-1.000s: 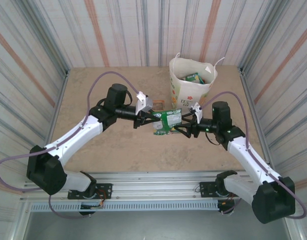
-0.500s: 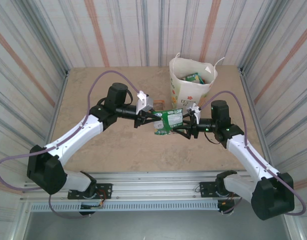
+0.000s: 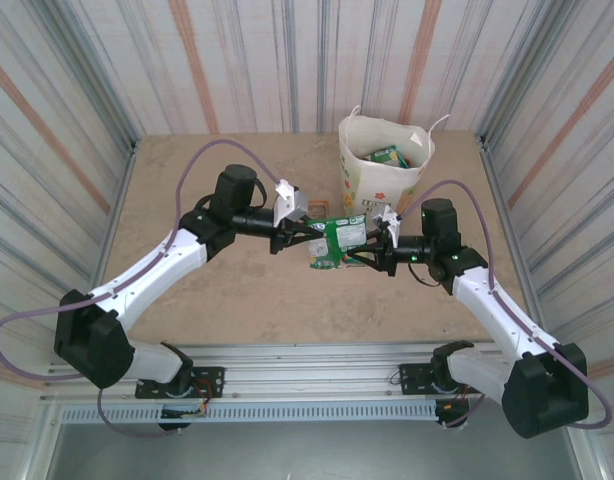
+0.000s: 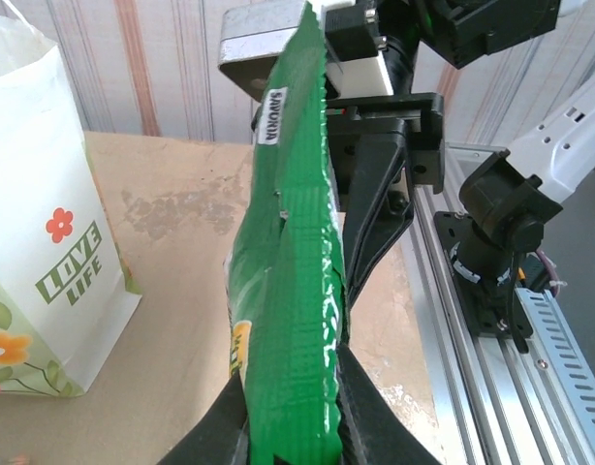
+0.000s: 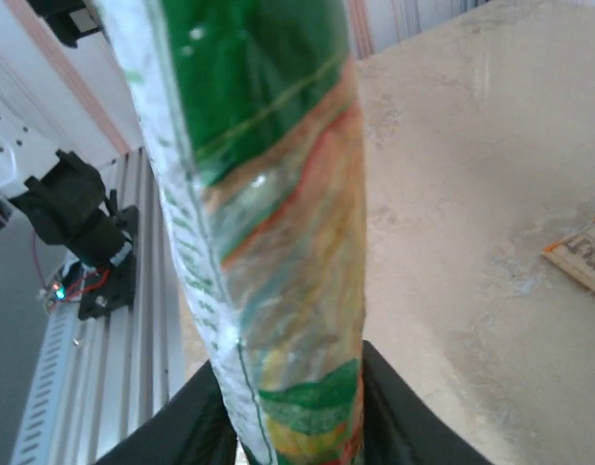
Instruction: Place the snacks into the paper bag
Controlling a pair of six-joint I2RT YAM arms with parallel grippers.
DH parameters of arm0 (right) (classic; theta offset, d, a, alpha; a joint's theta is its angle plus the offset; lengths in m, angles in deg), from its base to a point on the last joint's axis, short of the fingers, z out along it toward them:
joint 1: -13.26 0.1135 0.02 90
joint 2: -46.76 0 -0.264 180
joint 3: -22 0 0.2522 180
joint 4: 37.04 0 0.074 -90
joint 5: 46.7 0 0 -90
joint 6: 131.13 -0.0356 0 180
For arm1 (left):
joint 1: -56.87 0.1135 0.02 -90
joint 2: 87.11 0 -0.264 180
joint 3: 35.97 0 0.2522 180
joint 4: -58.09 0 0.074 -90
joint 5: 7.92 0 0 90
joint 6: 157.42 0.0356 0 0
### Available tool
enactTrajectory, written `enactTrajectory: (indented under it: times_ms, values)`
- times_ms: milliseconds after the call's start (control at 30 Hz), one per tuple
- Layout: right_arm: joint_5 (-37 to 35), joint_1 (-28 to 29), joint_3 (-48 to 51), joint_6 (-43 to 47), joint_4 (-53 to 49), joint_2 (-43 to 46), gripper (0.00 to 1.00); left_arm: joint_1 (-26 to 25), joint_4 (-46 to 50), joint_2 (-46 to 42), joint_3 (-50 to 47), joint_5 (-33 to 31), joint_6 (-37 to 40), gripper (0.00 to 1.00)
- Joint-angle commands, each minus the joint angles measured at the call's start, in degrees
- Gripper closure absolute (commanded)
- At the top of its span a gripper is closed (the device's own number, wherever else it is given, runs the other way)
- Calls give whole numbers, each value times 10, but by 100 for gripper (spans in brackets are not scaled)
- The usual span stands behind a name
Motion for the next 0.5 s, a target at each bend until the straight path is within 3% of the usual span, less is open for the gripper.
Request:
enactTrajectory:
  times_ms: [0,100,233,333,467]
  values:
    - [0,-2,-6,8,0,20,77,-4,-38,2,18,-16,-27,100]
    - [-12,-5,-6,9,-3,29,85,-4,-53,4,17,-36,-46,94]
    - [-32,-17,-6,6,-6,54,96,-3,-50,13,31,-67,-63,78]
    - [-51,-31,-7,-10,-6,75,100,-2,-50,20,43,-92,-76,61]
    - [-74,-56,-26,-43,-25,99,100,-1,-65,25,55,-143,-92,48]
